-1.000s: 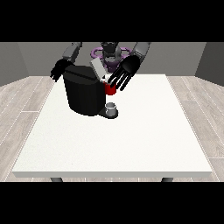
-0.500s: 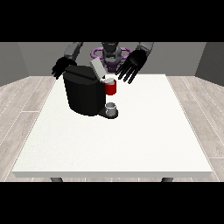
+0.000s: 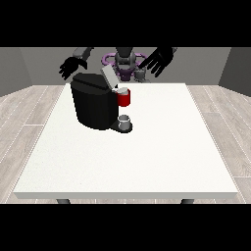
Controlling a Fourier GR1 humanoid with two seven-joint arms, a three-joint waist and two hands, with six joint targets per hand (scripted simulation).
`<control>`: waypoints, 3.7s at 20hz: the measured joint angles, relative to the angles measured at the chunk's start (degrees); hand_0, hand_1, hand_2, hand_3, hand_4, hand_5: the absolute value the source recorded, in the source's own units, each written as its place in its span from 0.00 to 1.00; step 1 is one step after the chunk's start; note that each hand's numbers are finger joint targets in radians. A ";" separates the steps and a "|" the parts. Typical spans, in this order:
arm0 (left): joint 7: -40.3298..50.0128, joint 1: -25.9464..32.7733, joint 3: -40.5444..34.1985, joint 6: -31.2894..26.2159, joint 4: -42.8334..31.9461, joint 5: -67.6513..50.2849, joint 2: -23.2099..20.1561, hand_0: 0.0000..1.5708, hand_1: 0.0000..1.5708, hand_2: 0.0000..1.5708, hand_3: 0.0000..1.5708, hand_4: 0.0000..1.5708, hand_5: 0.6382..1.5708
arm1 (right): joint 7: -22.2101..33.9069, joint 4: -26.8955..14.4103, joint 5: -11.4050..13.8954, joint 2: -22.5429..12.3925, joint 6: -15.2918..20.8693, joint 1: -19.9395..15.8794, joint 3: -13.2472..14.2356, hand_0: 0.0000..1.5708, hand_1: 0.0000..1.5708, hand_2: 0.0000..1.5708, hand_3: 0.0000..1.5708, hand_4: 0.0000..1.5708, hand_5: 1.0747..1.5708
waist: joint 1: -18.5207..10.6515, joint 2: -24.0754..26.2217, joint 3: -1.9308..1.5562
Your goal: Insert the coffee pod into the coffee machine and close the lid
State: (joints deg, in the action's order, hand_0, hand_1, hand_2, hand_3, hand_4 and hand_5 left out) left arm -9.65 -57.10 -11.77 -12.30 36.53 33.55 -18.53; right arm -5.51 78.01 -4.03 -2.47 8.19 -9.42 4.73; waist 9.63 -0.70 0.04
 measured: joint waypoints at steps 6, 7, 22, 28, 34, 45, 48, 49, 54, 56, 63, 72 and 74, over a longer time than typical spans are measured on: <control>-3.44 8.78 -5.73 -0.20 0.07 -8.49 6.75 0.00 0.00 0.00 0.00 0.00 1.00 | 1.58 1.76 0.03 -3.11 -2.64 2.37 -0.09 0.00 0.00 0.00 0.00 0.18 1.00 | -4.83 7.57 0.02; -3.87 9.96 -6.30 -0.44 0.25 -9.59 7.72 0.00 0.00 0.00 0.00 0.00 1.00 | 2.00 2.03 -0.05 -3.39 -3.08 2.39 -0.25 0.00 0.00 0.00 0.00 0.16 1.00 | -5.87 8.78 0.02; -4.32 22.60 -8.52 -4.64 6.98 -20.15 15.75 0.00 0.00 0.00 0.00 0.09 1.00 | 8.27 5.29 0.11 -7.96 -8.34 -4.33 -1.75 0.00 0.00 0.00 0.00 0.15 1.00 | -15.91 12.73 -0.04; -2.16 28.06 -6.84 -5.62 14.04 -23.63 17.15 0.00 0.00 0.00 0.00 0.13 1.00 | 8.03 3.73 1.41 -8.06 -9.73 -5.79 -2.66 0.00 0.00 0.00 0.00 0.00 1.00 | -17.76 11.82 -0.05; 1.36 31.91 -3.89 -5.75 22.72 -26.90 17.99 0.00 0.00 0.00 0.00 0.00 1.00 | 7.18 -0.77 0.49 -7.44 -10.25 -9.40 -0.88 0.00 0.00 0.00 0.00 0.00 1.00 | -19.31 9.16 -0.05; 4.16 40.11 -0.44 -4.04 35.47 -31.34 17.56 0.00 0.00 0.00 0.00 0.00 1.00 | 3.98 -8.90 0.60 -7.84 -11.71 -15.29 1.16 0.00 0.00 0.00 0.00 0.00 1.00 | -18.65 3.41 -0.06; 5.94 40.28 -0.31 -3.18 37.31 -32.09 16.78 0.00 0.00 0.00 0.00 0.00 1.00 | 4.41 -10.19 1.87 -6.88 -11.15 -17.49 0.02 0.00 0.00 0.00 0.00 0.00 1.00 | -17.75 2.19 -0.06; 6.56 39.85 -0.56 -3.30 37.79 -32.66 16.24 0.00 0.00 0.00 0.00 0.00 1.00 | 4.86 -10.72 1.70 -7.55 -11.49 -18.92 0.54 0.00 0.00 0.00 0.00 0.00 1.00 | -17.75 1.59 -0.06; 6.76 41.52 0.05 -2.47 40.40 -33.42 15.27 0.00 0.00 0.00 0.00 0.00 1.00 | 4.47 -12.91 2.79 -6.92 -11.58 -21.61 -0.01 0.00 0.00 0.00 0.00 0.00 1.00 | -17.35 0.48 -0.05; 6.27 41.49 0.47 -1.74 41.27 -33.41 15.34 0.00 0.00 0.00 0.00 0.00 1.00 | 3.39 -14.03 3.26 -7.01 -11.32 -22.85 0.29 0.00 0.00 0.00 0.00 0.00 1.00 | -17.30 -0.54 0.00; 6.99 42.11 1.22 -0.93 43.54 -34.49 14.76 0.00 0.00 0.00 0.00 0.00 1.00 | 2.07 -16.68 4.30 -6.56 -11.26 -26.90 0.19 0.00 0.00 0.00 0.00 0.00 1.00 | -17.49 -1.76 0.11; 6.09 42.41 1.83 0.59 42.85 -33.93 13.74 0.00 0.00 0.00 0.00 0.00 1.00 | 1.57 -19.23 5.46 -6.41 -12.09 -30.00 -0.26 0.00 0.00 0.00 0.00 0.12 1.00 | -16.97 -3.03 0.04; 5.71 41.51 1.33 1.20 42.04 -34.01 13.26 0.00 0.00 0.00 0.00 0.00 1.00 | 1.84 -19.48 6.08 -5.67 -11.93 -30.98 -0.98 0.00 0.00 0.00 0.00 0.10 1.00 | -16.60 -3.47 0.01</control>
State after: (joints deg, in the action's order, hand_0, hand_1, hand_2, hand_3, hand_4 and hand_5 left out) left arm -3.94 -15.59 -10.44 -11.09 78.57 -0.46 -5.27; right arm -3.67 58.53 2.05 -8.14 -3.74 -40.40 3.75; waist -6.97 -4.17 0.05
